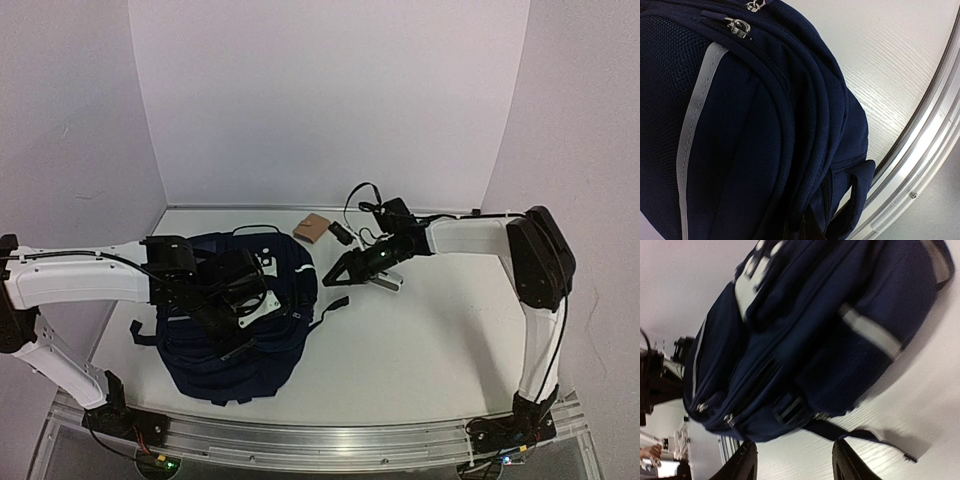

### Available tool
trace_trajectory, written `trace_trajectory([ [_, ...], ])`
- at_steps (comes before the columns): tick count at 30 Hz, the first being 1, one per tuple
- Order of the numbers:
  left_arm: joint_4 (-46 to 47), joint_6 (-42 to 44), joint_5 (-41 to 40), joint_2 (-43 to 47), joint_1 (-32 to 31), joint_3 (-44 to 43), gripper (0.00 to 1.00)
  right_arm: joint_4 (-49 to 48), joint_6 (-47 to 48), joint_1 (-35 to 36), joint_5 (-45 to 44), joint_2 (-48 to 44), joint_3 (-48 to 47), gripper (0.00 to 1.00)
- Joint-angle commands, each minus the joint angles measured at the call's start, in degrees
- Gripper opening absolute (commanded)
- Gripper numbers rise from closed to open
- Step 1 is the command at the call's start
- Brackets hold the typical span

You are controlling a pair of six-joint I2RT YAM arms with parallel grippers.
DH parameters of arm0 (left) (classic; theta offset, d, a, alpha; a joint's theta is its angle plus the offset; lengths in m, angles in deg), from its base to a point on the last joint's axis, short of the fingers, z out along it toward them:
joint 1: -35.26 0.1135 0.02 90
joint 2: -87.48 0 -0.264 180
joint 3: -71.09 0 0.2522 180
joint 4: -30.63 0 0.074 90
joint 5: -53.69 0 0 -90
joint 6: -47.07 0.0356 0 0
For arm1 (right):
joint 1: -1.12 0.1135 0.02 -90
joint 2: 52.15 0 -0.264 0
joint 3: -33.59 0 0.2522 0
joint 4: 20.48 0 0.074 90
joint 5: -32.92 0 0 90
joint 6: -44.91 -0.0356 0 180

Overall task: Pack the student bag
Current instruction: Zip the student bag at the center of the board.

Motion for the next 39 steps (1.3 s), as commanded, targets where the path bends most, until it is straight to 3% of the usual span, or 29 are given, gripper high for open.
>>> trace_trajectory([
  [1,-0.6,-1.9,-0.1,1.4,-0.1,-1.9,0.00,3.4,11.6,5.5,1.2,-7.1,2.4,0.56],
  [7,-0.7,-1.5,0.5,0.9,-0.1,-2.1,0.00,5.3,15.6,8.8,-4.8,-5.8,2.5,0.60],
  [18,-0.1,-1.5,0.7,-1.6,-0.1,-2.5,0.00,6.3,18.2,11.6,-9.3,0.5,-0.2,0.54],
  [21,0.1,-1.7,0.7,-1.8,-0.1,-2.6,0.00,6.3,17.8,11.7,-10.8,1.9,-1.1,0.47],
  [29,-0.7,-1.8,0.8,-1.9,-0.1,-2.6,0.00,6.2,18.0,11.3,-12.7,1.1,-3.1,0.03],
  [39,-1.2,-1.6,1.4,-1.4,-0.1,-2.0,0.00,6.3,18.1,7.8,-13.1,0.2,-4.6,0.00],
])
